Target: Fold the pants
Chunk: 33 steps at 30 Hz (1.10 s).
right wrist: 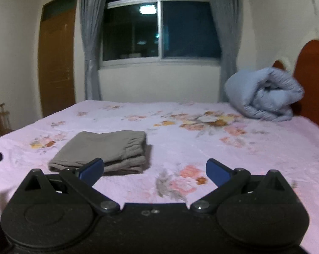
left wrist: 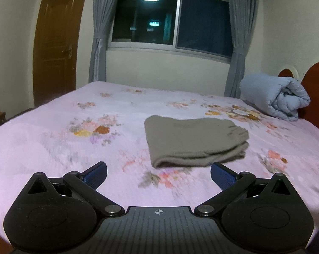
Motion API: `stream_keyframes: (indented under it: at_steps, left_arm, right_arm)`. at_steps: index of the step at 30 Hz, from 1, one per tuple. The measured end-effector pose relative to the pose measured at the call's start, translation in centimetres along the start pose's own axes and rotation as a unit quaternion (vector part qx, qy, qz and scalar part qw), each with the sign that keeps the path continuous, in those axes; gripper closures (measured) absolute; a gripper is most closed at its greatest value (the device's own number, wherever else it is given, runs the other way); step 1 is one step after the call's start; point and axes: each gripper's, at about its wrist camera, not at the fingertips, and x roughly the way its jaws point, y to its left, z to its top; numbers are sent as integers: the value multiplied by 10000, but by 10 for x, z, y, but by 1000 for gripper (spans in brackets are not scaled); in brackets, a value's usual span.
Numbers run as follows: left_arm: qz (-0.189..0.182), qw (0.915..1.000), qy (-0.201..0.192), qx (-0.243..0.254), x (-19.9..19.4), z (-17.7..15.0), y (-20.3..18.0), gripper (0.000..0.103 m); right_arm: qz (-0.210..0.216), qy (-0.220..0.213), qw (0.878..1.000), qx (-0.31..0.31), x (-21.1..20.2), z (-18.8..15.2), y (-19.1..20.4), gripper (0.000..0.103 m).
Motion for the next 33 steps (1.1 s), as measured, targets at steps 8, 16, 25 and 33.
stream_keyframes:
  at_steps: [8,16,25,33]
  left_arm:
    - [-118,9996,-219,-93,-36,-12,-6,0]
    - [-113,9990,-408,152,-56,-22,-11,0]
    - [-69,9976,-362,588,-46,-35,-21,0]
    - [-136,9977,-632,199,-54,-38,-10,0]
  right_arm:
    - [-60,-151,9999,-51,-31,-17,8,6]
    - [16,-258,9995,-201,-39,-25,18,6]
    - [-34,-105,9999,126,-26,-37,9,6]
    - [-63,-38,9991,415,-24,-42,1,6]
